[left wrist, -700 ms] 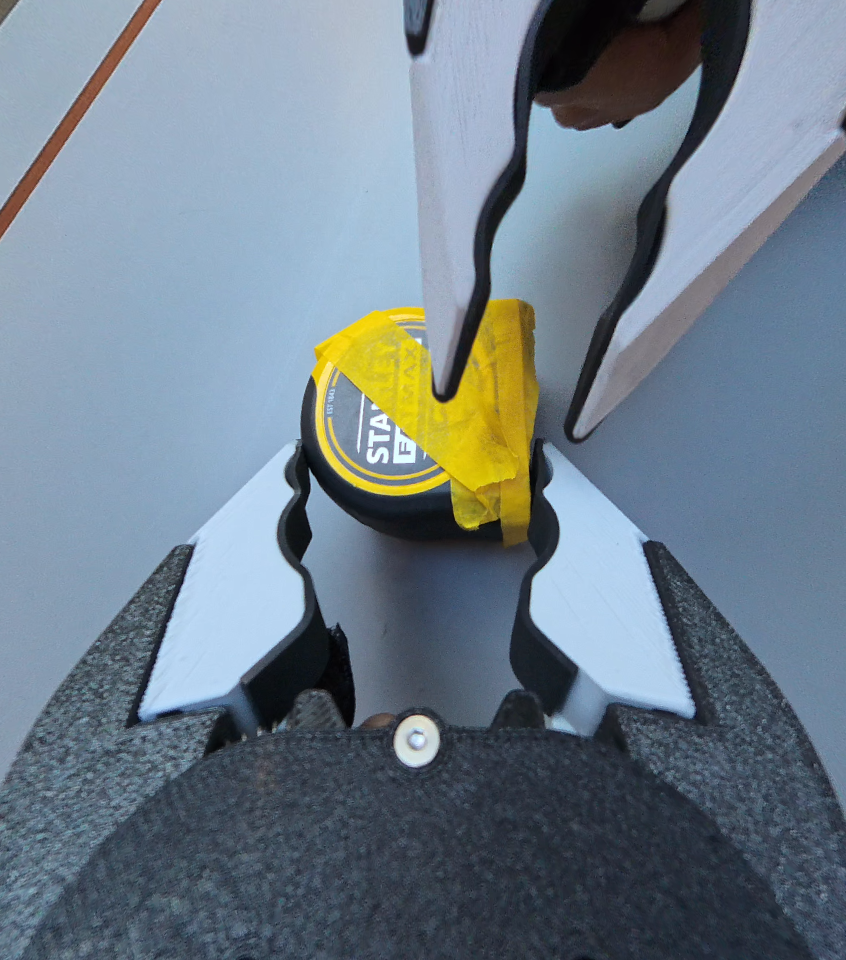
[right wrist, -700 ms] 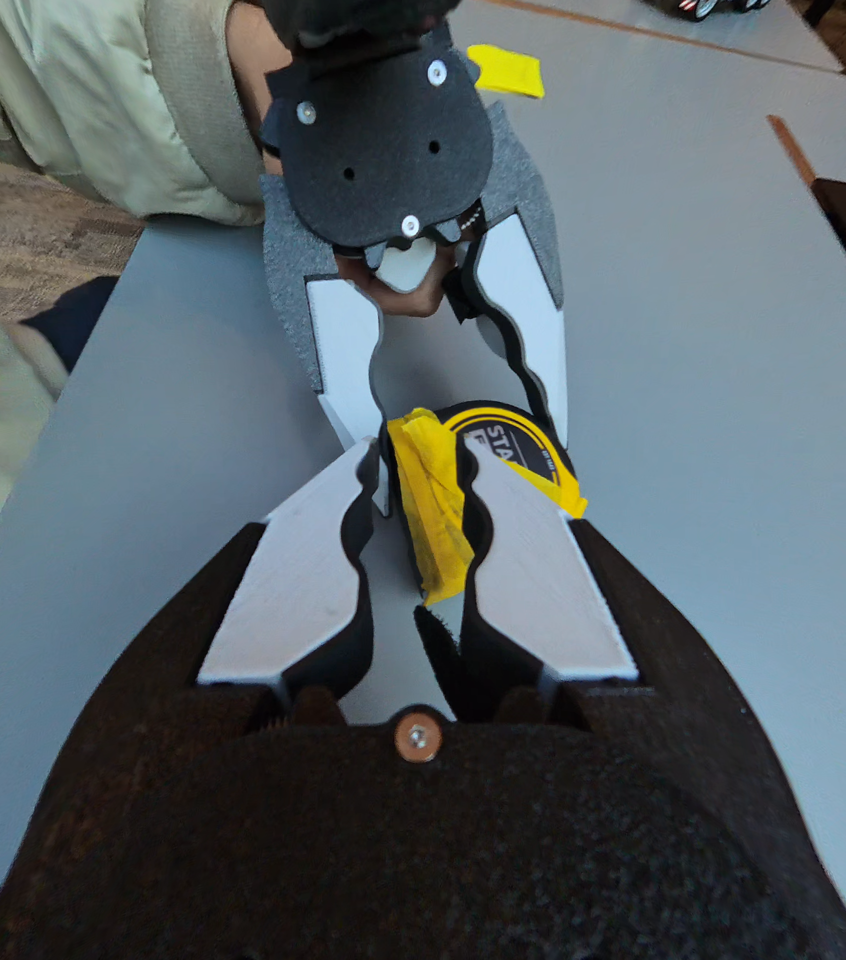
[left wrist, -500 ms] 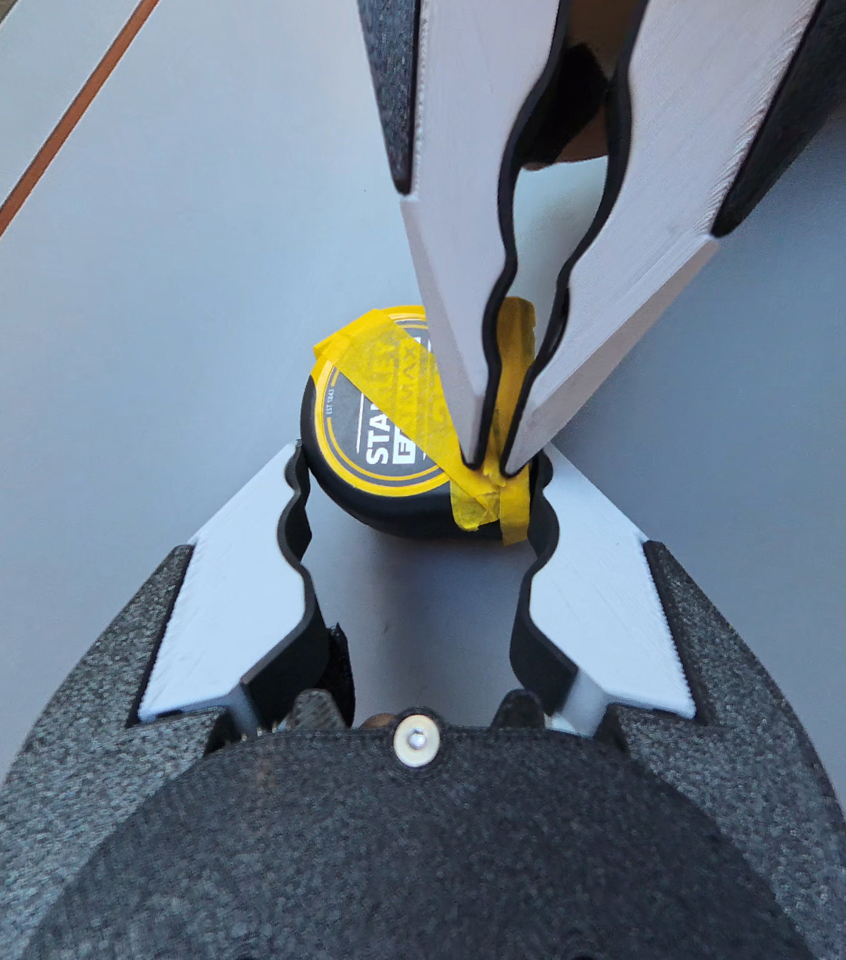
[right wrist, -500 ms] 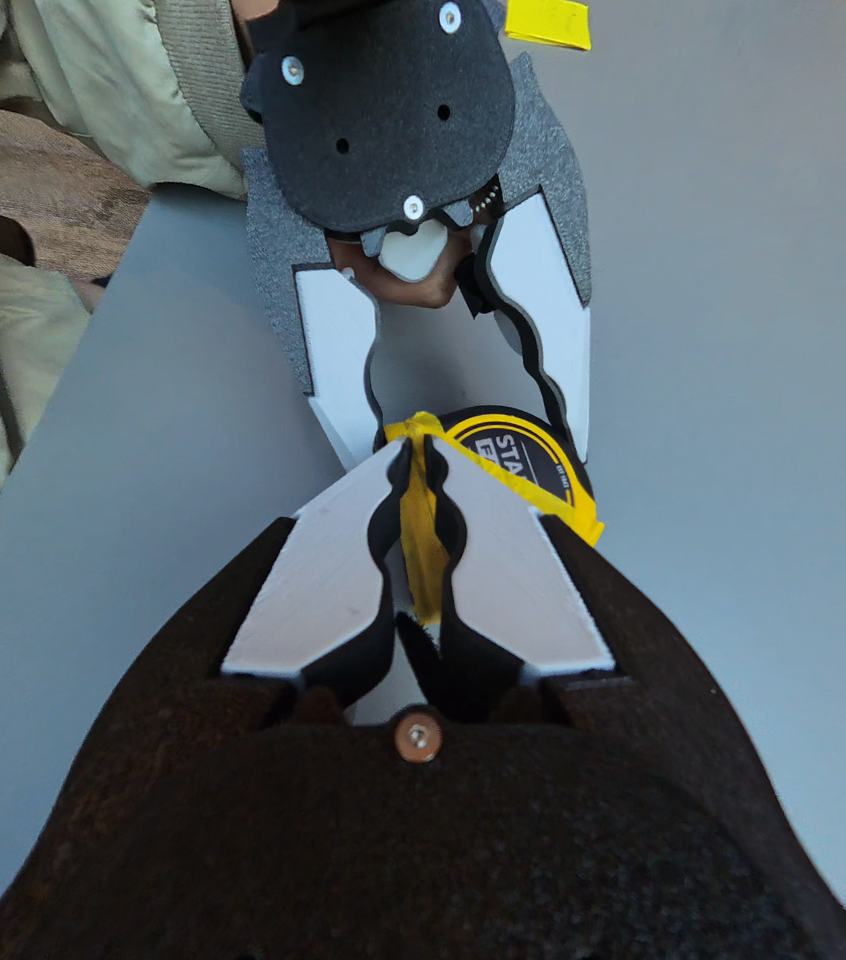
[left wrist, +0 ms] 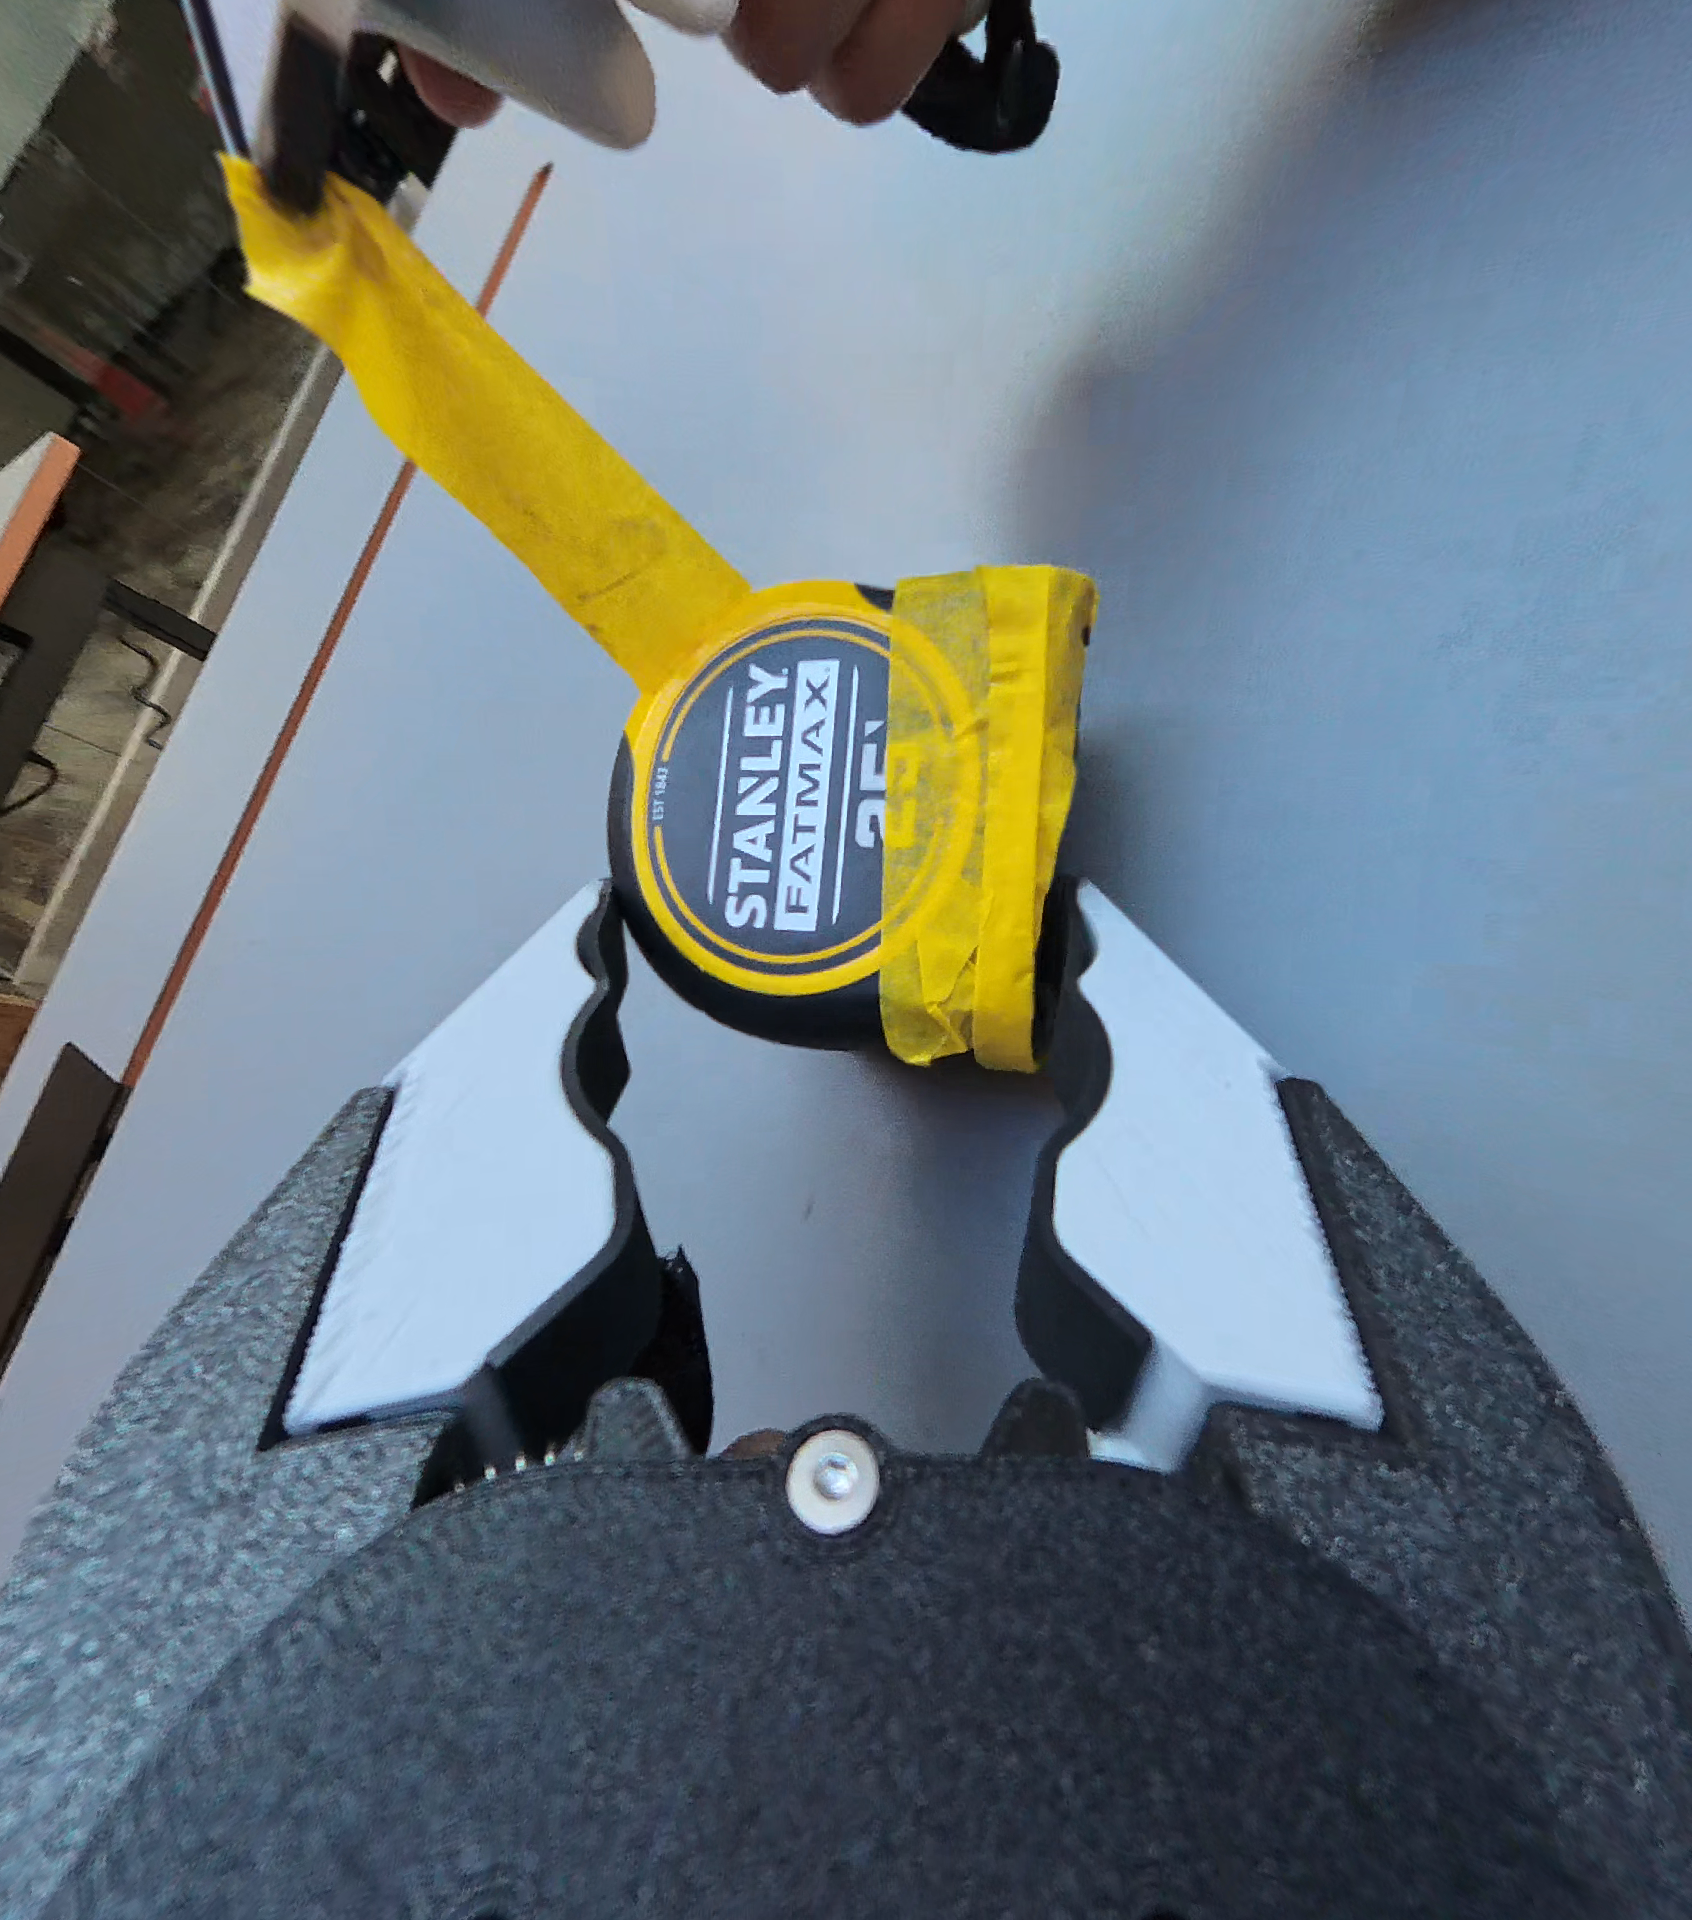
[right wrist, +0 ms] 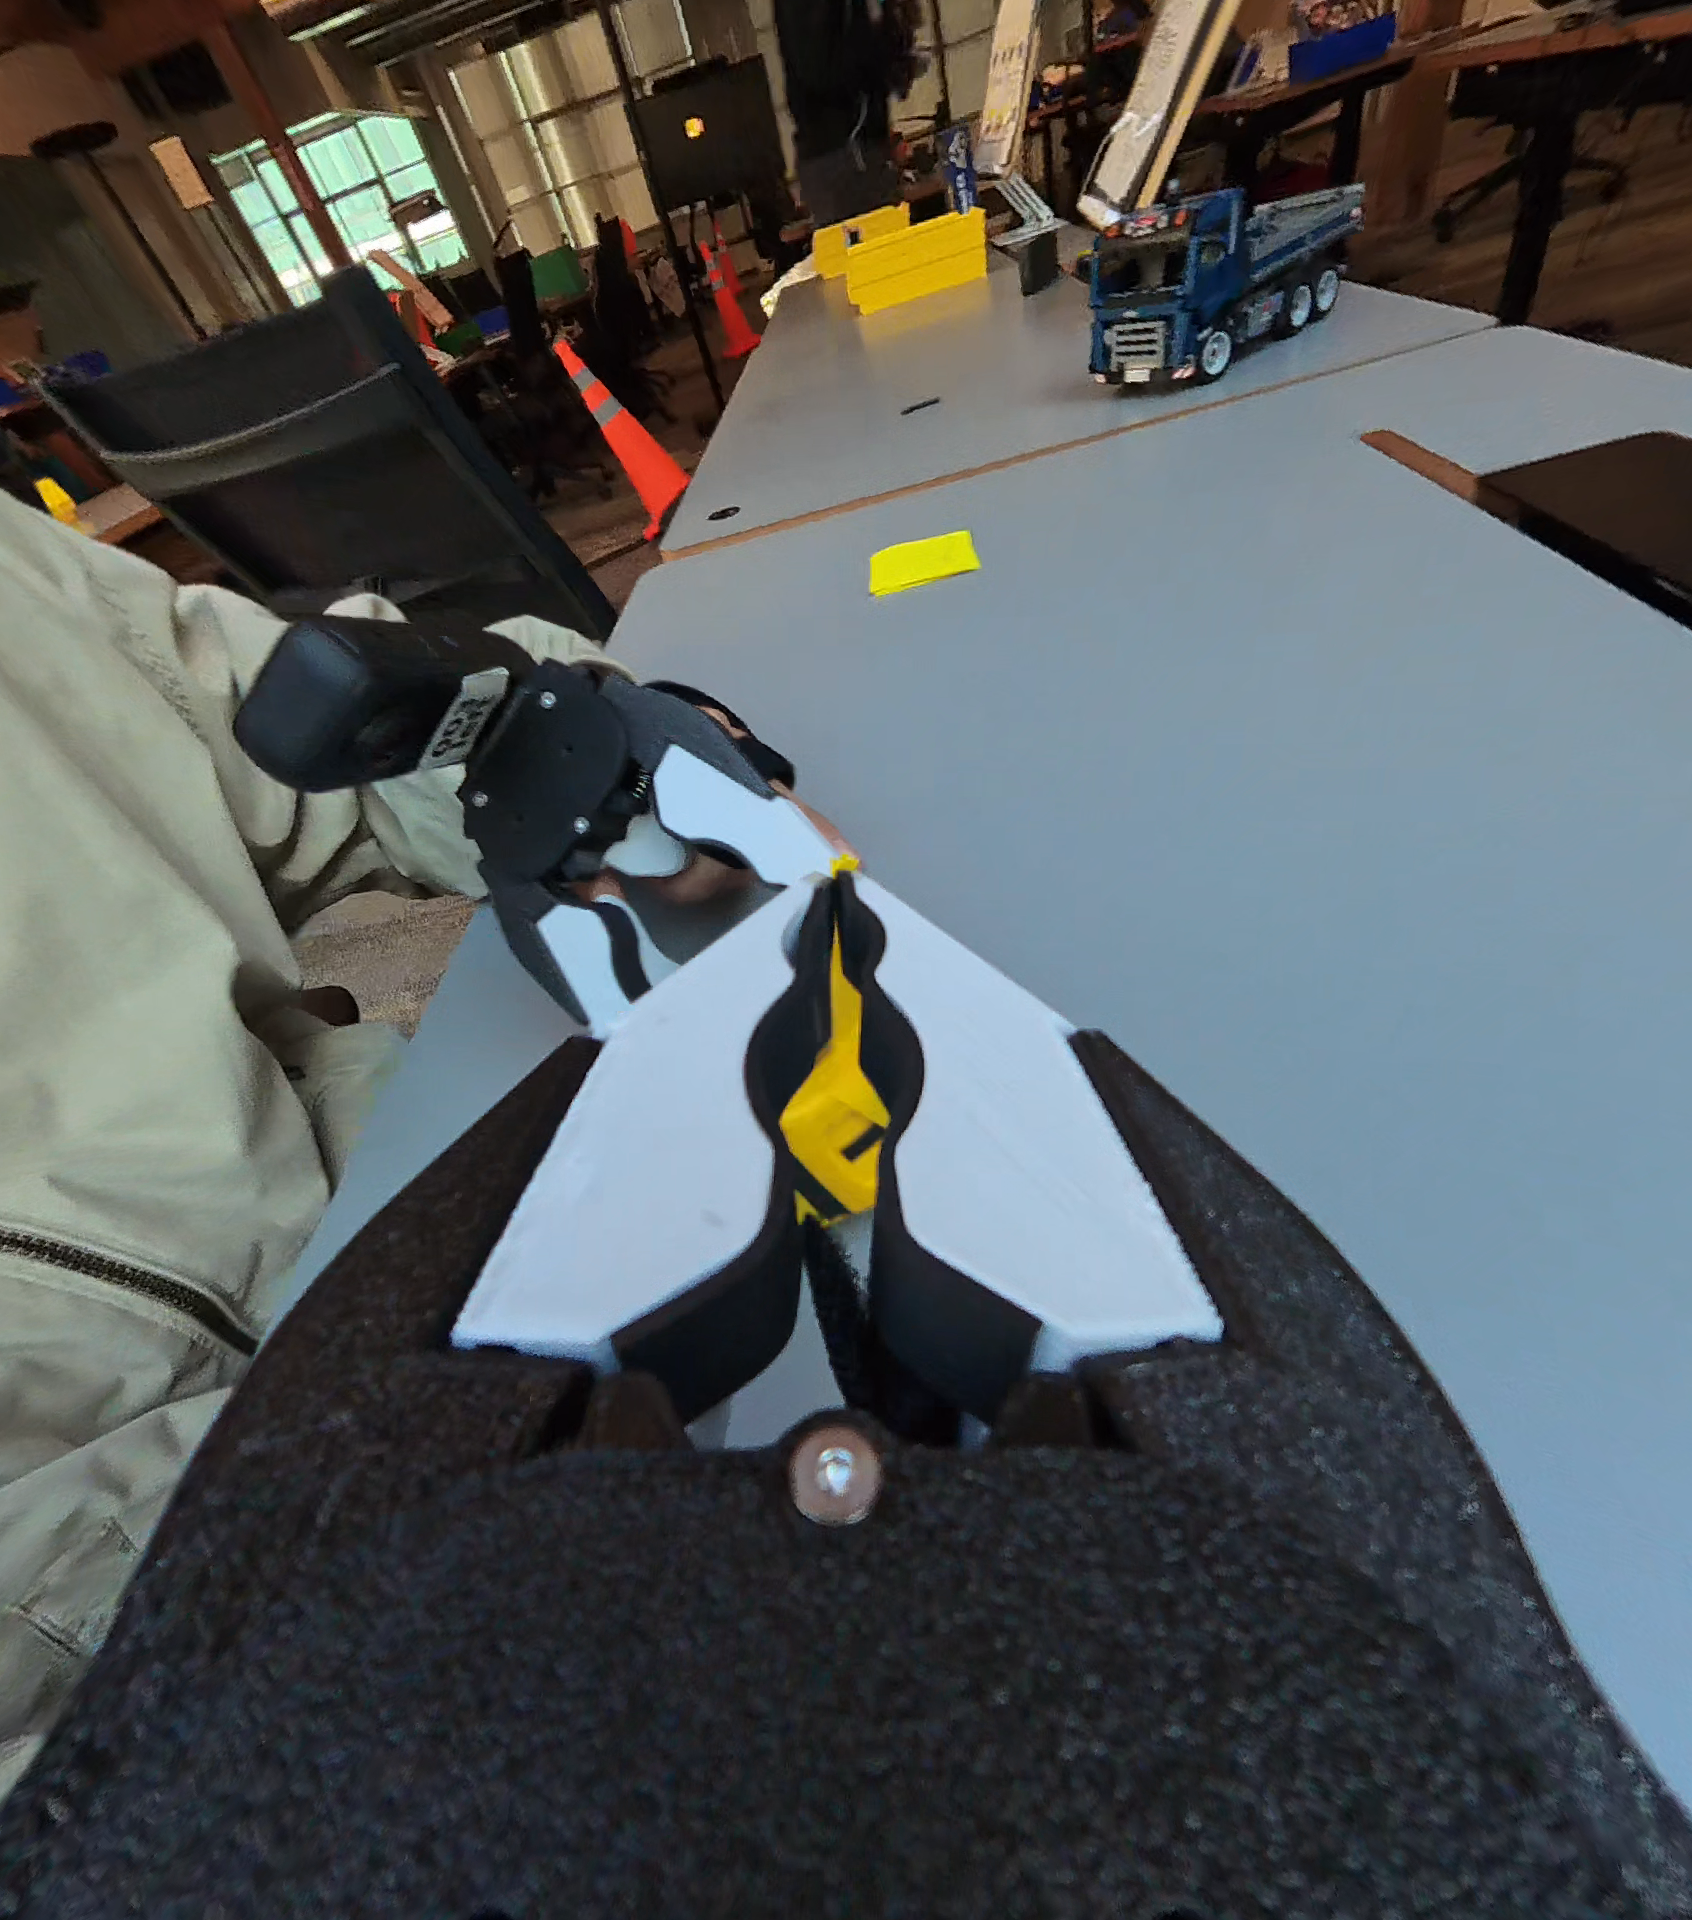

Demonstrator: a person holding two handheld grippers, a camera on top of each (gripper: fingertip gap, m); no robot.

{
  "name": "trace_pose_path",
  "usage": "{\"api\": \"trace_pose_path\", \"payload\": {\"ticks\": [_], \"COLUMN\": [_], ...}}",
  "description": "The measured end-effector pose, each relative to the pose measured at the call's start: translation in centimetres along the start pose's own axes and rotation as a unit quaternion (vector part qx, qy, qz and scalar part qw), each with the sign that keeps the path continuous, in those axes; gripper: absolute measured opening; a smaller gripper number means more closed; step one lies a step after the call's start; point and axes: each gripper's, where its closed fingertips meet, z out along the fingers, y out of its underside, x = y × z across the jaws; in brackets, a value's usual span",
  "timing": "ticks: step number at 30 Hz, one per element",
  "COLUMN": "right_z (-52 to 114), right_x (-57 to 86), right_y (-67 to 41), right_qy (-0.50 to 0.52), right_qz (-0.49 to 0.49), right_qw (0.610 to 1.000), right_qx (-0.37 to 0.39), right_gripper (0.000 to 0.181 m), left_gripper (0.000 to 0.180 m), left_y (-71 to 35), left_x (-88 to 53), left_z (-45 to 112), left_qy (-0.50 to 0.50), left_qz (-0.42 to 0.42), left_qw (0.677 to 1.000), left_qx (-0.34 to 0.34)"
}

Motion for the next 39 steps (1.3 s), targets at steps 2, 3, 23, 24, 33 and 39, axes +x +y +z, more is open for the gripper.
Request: {"api": "trace_pose_path", "payload": {"ticks": [2,3,23,24,33,39], "right_z": [0.9,1.4,10.9,10.3,8.7,9.2], "right_x": [-1.6,-2.3,-10.0,-9.9,-12.6,-14.6], "right_y": [-1.4,-1.9,-7.4,-7.3,-10.5,-12.1], "right_qy": [0.000,-0.002,-0.016,-0.015,-0.023,-0.036], "right_qz": [-0.022,-0.032,-0.109,-0.097,-0.088,-0.105], "right_qw": [1.000,0.999,0.993,0.995,0.996,0.993], "right_qx": [0.002,-0.005,-0.041,-0.035,0.024,0.039], "right_gripper": [0.000,0.000,0.000,0.000,0.000,0.000], "left_gripper": [0.082,0.082,0.080,0.079,0.044,0.000], "left_y": [0.1,0.3,5.0,5.4,2.7,-0.7], "left_x": [-0.1,-0.1,0.4,0.4,-1.2,-1.1], "left_z": [-0.4,-0.7,-12.4,-12.8,-13.2,-13.2], "left_qy": [-0.023,-0.031,-0.001,-0.003,-0.008,0.044], "left_qz": [0.012,0.010,-0.227,-0.228,-0.195,-0.207], "left_qw": [1.000,0.999,0.974,0.973,0.980,0.975], "left_qx": [0.003,0.000,-0.024,-0.024,0.025,0.073]}}
